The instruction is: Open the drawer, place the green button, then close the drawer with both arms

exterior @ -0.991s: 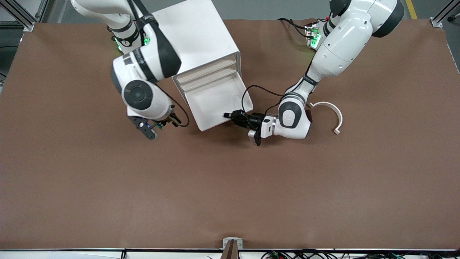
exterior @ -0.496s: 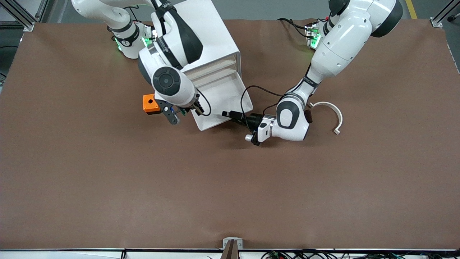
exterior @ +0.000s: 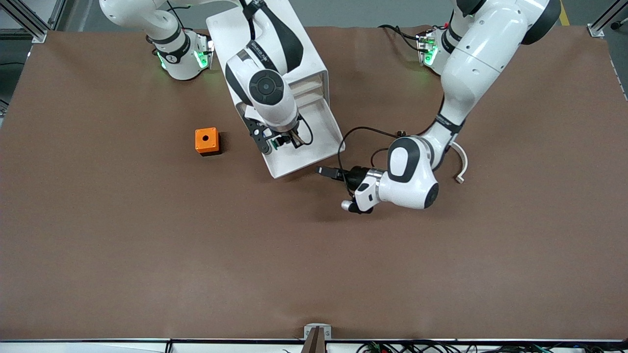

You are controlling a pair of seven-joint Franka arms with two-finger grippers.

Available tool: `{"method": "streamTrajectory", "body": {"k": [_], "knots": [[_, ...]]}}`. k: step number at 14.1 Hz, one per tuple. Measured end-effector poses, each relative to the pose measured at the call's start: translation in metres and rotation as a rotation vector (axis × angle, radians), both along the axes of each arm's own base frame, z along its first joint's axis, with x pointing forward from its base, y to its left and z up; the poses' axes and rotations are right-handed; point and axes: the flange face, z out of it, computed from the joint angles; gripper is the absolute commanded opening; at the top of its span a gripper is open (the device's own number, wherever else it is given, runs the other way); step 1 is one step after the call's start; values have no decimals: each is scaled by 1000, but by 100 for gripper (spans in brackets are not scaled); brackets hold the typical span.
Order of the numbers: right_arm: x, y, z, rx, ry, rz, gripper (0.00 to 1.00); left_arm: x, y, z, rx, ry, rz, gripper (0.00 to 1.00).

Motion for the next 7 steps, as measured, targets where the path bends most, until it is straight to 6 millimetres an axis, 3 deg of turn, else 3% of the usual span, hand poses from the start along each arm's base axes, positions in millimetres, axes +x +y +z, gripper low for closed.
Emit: {"method": "streamTrajectory", "body": {"k": [3, 7], "knots": [[-5, 9, 2, 9, -20, -30, 19, 22, 19, 27, 213, -105, -60, 100], [-4, 12, -5, 7, -27, -56, 19, 33, 22, 58, 523, -239, -133, 100]]}}
